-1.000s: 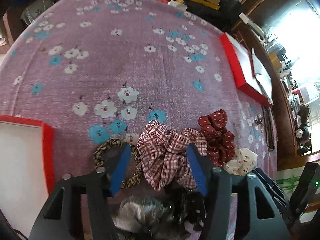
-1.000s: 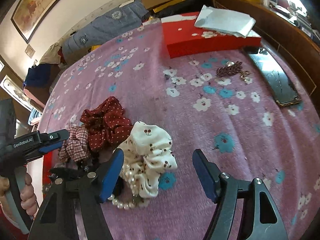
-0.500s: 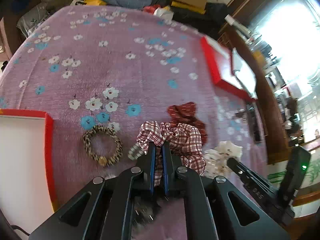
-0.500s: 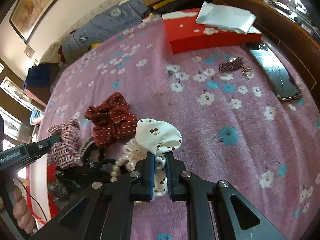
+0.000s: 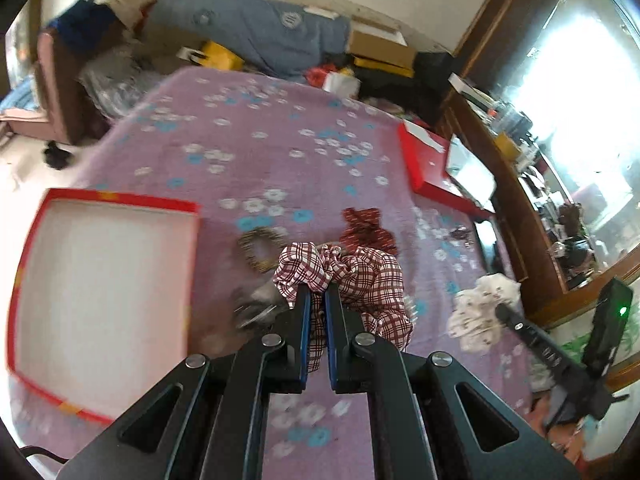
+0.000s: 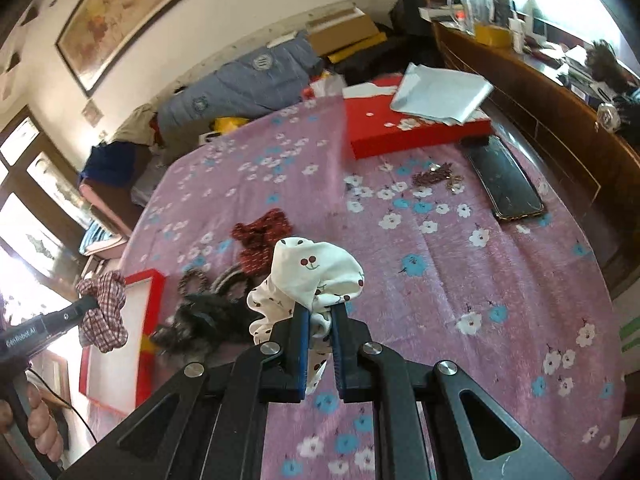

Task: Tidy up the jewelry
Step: 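Carry the plaid scrunchie into the box lid while the right tool carries the cream scrunchie there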

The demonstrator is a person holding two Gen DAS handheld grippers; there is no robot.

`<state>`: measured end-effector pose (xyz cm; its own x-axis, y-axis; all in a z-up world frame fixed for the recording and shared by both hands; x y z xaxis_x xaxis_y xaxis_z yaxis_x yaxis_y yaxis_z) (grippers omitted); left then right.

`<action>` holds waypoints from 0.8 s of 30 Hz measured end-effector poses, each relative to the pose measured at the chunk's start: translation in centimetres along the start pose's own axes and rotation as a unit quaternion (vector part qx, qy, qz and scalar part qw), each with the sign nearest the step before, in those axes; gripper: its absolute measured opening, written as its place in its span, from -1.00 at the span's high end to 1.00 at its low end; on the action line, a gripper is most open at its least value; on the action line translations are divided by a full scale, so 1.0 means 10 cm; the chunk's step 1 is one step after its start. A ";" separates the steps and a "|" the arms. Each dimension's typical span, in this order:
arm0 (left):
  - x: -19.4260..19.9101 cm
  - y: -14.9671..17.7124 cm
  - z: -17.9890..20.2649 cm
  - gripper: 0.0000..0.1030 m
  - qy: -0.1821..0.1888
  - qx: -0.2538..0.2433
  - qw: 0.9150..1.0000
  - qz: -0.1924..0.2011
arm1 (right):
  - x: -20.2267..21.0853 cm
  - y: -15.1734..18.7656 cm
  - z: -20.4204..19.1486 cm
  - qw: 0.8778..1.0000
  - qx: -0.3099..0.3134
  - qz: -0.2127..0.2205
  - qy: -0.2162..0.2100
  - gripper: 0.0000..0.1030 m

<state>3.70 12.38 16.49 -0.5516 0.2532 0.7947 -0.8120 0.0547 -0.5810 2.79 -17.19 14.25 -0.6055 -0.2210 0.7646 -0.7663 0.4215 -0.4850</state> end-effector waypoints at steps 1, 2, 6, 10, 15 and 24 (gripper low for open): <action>0.12 0.09 -0.05 0.87 -0.017 0.003 1.000 0.005 | 0.03 0.03 -0.04 1.000 0.006 -0.002 -0.007 0.79; 0.20 0.16 -0.10 0.87 -0.032 0.004 0.999 0.008 | 0.03 0.07 -0.06 1.000 0.011 -0.004 -0.012 0.79; 0.45 0.45 -0.37 0.87 -0.093 0.015 0.996 0.003 | -0.01 0.29 -0.28 0.998 0.041 -0.027 -0.037 0.79; 0.57 0.66 -0.73 0.87 -0.128 0.042 0.991 -0.006 | -0.14 0.55 -0.58 0.994 0.070 -0.058 -0.054 0.79; 0.57 0.83 -1.25 0.86 -0.142 0.087 0.986 -0.015 | -0.23 0.78 -1.01 0.988 0.119 -0.078 -0.060 0.78; 0.37 0.78 -2.17 0.86 -0.137 0.099 0.985 -0.029 | -0.70 1.00 -1.98 0.981 0.140 -0.110 -0.079 0.78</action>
<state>-0.51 34.74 11.08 -0.5117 -0.0157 0.8590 -0.8502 -0.1344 -0.5089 3.62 5.93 12.50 -0.4277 -0.4226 0.7991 -0.8976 0.0943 -0.4305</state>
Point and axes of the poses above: each gripper's, at about its wrist camera, not at the fingertips, and x roughly against the way its jaws point, z to its right, y to its underside, the point moved 1 cm from there along -x, roughly the way its jaws point, and after that the axes turned 11 degrees about -x, right-handed, at the moved point
